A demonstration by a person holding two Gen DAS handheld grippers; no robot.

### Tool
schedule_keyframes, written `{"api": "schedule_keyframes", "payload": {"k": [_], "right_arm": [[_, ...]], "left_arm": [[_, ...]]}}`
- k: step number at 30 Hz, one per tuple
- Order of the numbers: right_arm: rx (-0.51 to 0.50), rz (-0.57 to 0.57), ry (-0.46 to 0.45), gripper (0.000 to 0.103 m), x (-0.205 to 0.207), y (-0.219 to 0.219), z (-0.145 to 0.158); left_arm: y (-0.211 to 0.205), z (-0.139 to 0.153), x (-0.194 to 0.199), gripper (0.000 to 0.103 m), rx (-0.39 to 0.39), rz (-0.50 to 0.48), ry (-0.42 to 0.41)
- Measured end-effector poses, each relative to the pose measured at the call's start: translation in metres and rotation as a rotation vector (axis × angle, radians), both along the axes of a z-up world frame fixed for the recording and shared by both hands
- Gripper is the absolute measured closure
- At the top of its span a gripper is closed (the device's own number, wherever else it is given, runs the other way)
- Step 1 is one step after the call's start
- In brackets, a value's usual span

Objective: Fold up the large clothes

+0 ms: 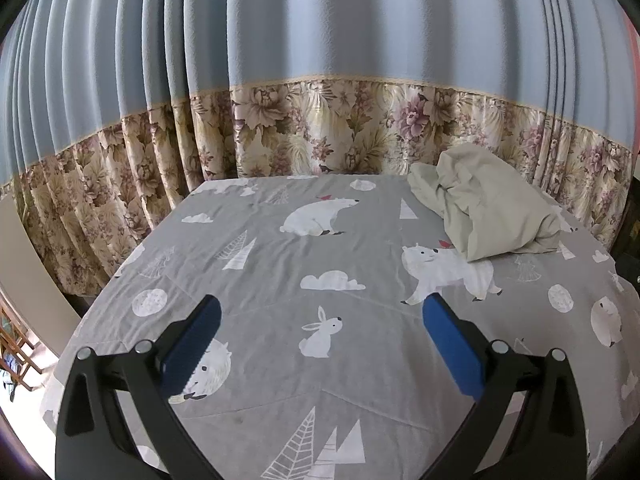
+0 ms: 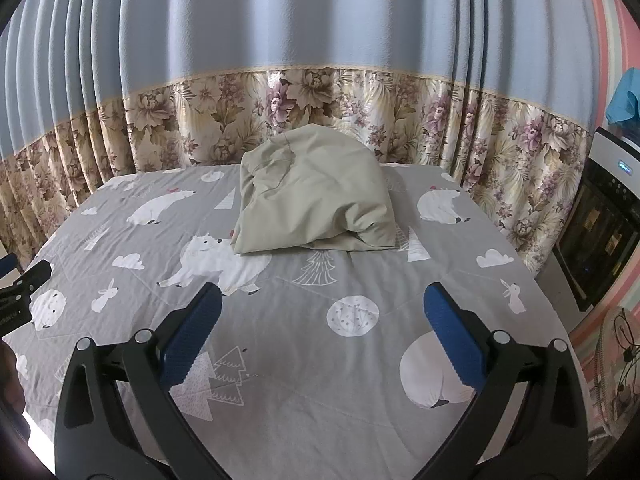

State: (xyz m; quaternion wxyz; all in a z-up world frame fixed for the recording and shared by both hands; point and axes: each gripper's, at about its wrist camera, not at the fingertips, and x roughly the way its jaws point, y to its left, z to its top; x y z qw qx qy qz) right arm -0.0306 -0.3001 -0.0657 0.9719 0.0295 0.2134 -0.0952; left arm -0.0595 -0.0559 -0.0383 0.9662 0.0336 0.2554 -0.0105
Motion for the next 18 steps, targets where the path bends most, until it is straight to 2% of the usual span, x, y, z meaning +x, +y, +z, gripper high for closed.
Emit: {"api": "schedule_keyframes", "payload": {"k": [18], "right_arm": [[0.005, 0.000, 0.001, 0.003, -0.0013, 0.0045, 0.0021]], "left_arm": [[-0.0015, -0.0013, -0.0014, 0.002, 0.005, 0.017, -0.006]]}}
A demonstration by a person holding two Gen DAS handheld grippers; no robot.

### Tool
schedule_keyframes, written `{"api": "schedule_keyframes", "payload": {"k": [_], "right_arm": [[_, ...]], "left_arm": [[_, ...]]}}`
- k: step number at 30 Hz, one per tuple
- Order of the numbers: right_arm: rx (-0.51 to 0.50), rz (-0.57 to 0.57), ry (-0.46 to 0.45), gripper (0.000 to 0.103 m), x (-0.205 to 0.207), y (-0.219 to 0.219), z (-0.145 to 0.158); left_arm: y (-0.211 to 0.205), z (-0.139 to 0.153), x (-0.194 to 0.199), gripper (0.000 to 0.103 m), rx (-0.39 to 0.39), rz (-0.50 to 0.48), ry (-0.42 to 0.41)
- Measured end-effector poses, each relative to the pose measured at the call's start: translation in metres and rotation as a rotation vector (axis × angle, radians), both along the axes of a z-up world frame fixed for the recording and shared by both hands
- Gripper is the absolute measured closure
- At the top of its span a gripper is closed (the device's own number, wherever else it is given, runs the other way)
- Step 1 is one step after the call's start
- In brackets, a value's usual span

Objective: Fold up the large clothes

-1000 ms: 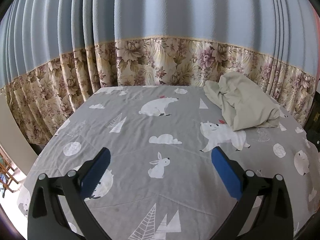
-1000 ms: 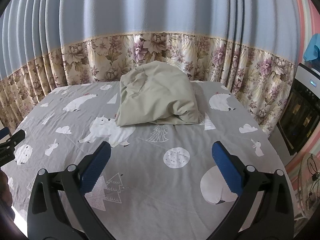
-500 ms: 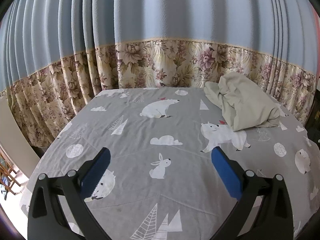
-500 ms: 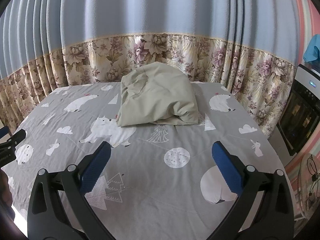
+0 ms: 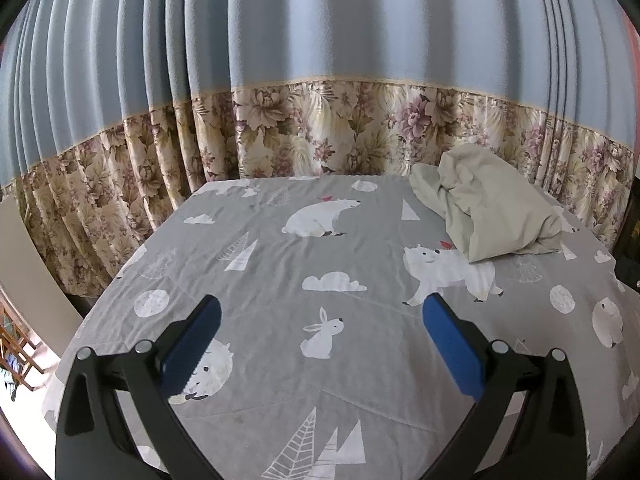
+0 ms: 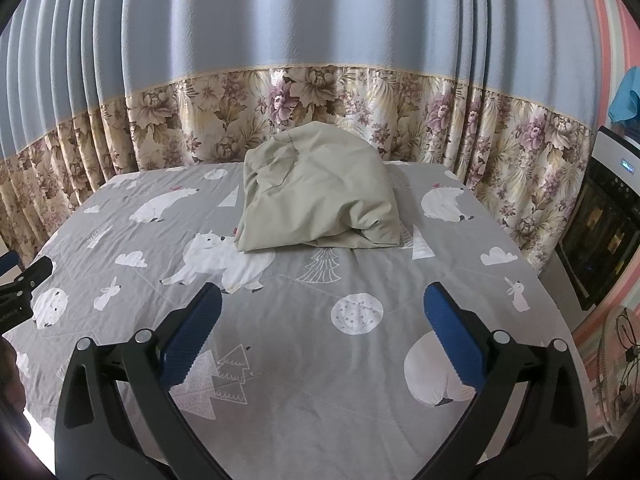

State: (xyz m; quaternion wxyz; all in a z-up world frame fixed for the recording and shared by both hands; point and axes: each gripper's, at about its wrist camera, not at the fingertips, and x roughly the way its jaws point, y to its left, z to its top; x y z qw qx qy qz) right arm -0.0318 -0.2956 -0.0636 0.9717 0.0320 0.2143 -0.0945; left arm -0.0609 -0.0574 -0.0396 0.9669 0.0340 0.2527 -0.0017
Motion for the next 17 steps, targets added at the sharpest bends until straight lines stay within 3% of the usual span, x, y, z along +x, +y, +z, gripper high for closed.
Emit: {"api": "schedule_keyframes", "payload": {"k": [6, 17], "right_arm": [[0.000, 0.003, 0.001, 0.003, 0.0008, 0.0003, -0.0010], [0.003, 0.005, 0.008, 0.003, 0.0021, -0.0001, -0.0026]], "left_arm": [[0.0000, -0.0018, 0.0008, 0.002, 0.023, 0.030, 0.000], [-0.0008, -0.0037, 0.0008, 0.002, 0.000, -0.004, 0.026]]}}
